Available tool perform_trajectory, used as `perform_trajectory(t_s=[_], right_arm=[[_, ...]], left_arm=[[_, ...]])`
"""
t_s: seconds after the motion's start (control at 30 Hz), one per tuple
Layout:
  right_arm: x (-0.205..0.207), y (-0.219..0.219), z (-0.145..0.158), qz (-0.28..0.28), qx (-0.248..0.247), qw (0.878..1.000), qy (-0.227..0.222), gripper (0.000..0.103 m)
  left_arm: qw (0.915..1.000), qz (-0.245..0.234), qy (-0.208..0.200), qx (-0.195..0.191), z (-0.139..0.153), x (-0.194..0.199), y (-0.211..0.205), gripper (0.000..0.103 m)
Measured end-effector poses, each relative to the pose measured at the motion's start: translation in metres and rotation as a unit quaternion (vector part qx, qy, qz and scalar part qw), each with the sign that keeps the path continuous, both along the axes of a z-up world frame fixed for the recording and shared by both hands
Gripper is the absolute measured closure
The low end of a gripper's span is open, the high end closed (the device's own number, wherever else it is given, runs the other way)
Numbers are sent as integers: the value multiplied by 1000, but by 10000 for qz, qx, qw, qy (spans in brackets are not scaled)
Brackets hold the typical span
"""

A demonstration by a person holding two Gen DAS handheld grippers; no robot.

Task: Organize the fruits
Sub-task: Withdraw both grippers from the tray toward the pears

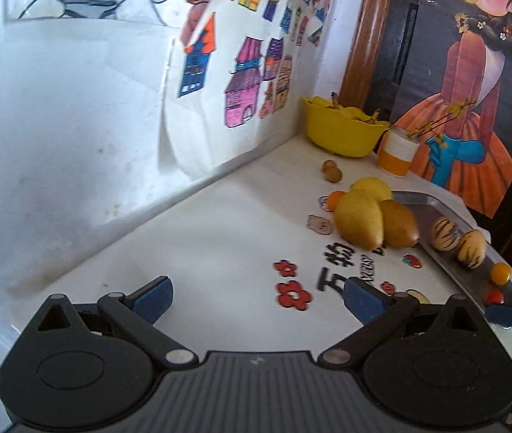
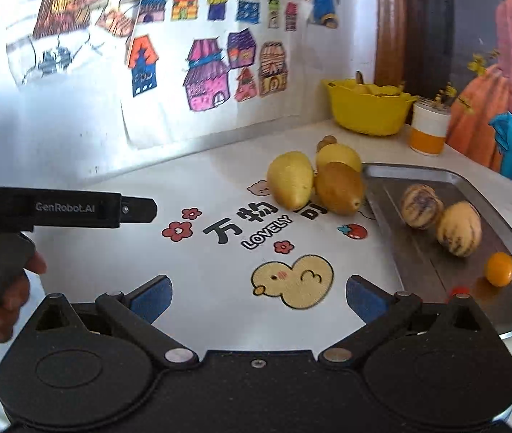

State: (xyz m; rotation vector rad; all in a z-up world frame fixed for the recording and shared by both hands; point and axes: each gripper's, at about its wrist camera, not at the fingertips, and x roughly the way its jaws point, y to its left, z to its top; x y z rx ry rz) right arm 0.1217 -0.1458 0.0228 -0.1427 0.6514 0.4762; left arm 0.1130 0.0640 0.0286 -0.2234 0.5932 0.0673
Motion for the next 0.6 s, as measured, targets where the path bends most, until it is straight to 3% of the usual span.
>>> perform_trajectory(t_s=[0.37,0.6], right_arm=[[43,20,11,158,-510,9978,-387,1],[69,3,13,148,-1255,9881,-875,1]], left_arm=[[9998,-127,-124,81,9,27,4,1],[9986,-481,-128,-169,13,59,-14,1]])
